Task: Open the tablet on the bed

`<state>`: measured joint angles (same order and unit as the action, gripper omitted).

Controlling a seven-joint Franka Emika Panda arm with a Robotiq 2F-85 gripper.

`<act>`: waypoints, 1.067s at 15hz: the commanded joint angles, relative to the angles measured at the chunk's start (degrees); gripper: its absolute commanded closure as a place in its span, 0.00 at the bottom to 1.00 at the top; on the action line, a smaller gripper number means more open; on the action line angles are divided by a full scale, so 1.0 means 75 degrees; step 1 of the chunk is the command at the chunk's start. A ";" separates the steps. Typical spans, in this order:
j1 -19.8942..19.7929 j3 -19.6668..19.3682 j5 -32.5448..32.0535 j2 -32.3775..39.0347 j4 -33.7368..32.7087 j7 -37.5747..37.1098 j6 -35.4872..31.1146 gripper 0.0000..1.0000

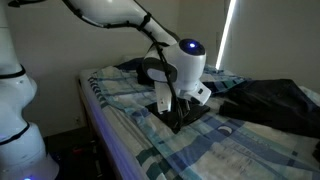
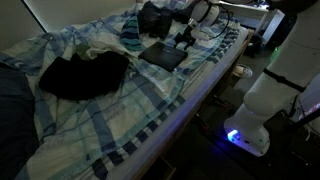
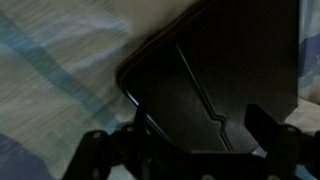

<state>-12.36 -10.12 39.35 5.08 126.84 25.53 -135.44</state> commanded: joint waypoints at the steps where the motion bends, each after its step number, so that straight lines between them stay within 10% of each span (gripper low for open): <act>1: 0.0064 0.0110 0.0044 -0.0285 0.0120 -0.0117 0.0037 0.00; 16: -0.0018 0.0016 0.0083 0.0063 -0.0055 -0.0139 -0.0212 0.00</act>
<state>-12.08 -9.96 39.40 4.74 126.79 25.42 -136.11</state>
